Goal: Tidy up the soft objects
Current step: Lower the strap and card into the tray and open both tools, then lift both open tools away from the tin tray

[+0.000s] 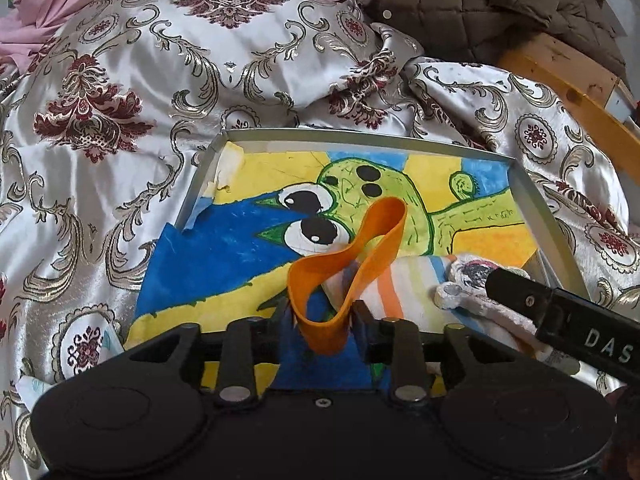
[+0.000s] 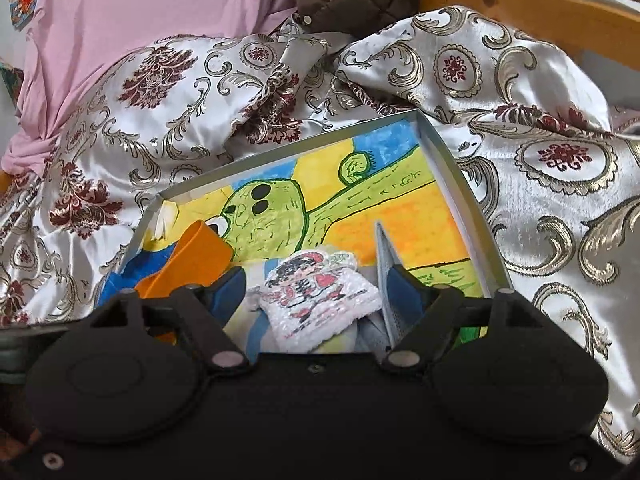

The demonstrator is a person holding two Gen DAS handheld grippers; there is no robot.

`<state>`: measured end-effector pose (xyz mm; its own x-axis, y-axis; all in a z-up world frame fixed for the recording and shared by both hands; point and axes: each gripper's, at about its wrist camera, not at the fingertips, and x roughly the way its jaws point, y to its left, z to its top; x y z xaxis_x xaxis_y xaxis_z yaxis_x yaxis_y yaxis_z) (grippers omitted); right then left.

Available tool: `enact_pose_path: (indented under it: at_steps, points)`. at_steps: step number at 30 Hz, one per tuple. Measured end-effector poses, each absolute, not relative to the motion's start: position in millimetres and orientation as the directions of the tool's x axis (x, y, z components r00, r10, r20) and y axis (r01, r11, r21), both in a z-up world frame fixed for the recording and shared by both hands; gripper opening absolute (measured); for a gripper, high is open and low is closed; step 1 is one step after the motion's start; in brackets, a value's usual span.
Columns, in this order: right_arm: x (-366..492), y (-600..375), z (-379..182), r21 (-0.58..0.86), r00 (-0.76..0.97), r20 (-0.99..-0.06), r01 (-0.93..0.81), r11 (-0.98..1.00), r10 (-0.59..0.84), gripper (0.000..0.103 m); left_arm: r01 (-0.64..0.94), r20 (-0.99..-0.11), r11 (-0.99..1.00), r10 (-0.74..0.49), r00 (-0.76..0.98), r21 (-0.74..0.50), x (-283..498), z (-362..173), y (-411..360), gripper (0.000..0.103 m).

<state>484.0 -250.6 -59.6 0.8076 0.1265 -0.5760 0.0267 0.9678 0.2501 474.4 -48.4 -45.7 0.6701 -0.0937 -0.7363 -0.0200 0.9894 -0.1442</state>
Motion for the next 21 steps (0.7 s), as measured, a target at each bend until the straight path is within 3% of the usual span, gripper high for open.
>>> enact_pose_path:
  at_steps: [4,6,8,13,21]
  points:
    - [466,-258,-49,0.285,0.815,-0.563,0.032,0.958,0.14,0.082,-0.007,-0.728,0.984,-0.127,0.674,-0.178,467,-42,-47,0.047]
    - [442,-265,-38,0.292,0.827,-0.546,0.036,0.956,0.136,0.083,-0.015,-0.718,0.979,-0.14,0.682,-0.206,462,-37,-44,0.06]
    - [428,-269,-29,0.28,0.847,-0.518,0.039,0.959,0.117,0.085,-0.022,-0.702,0.975,-0.143,0.698,-0.22,456,-32,-42,0.065]
    - [413,-275,-8,0.275,0.883,-0.455,0.015,0.961,0.116,0.102,-0.033,-0.648,0.972,-0.129,0.75,-0.231,435,-10,-36,0.074]
    - [375,-287,30,0.317,0.922,-0.37,0.006,0.948,0.118,0.102,-0.043,-0.535,0.971,-0.093,0.84,-0.236,392,44,-26,0.085]
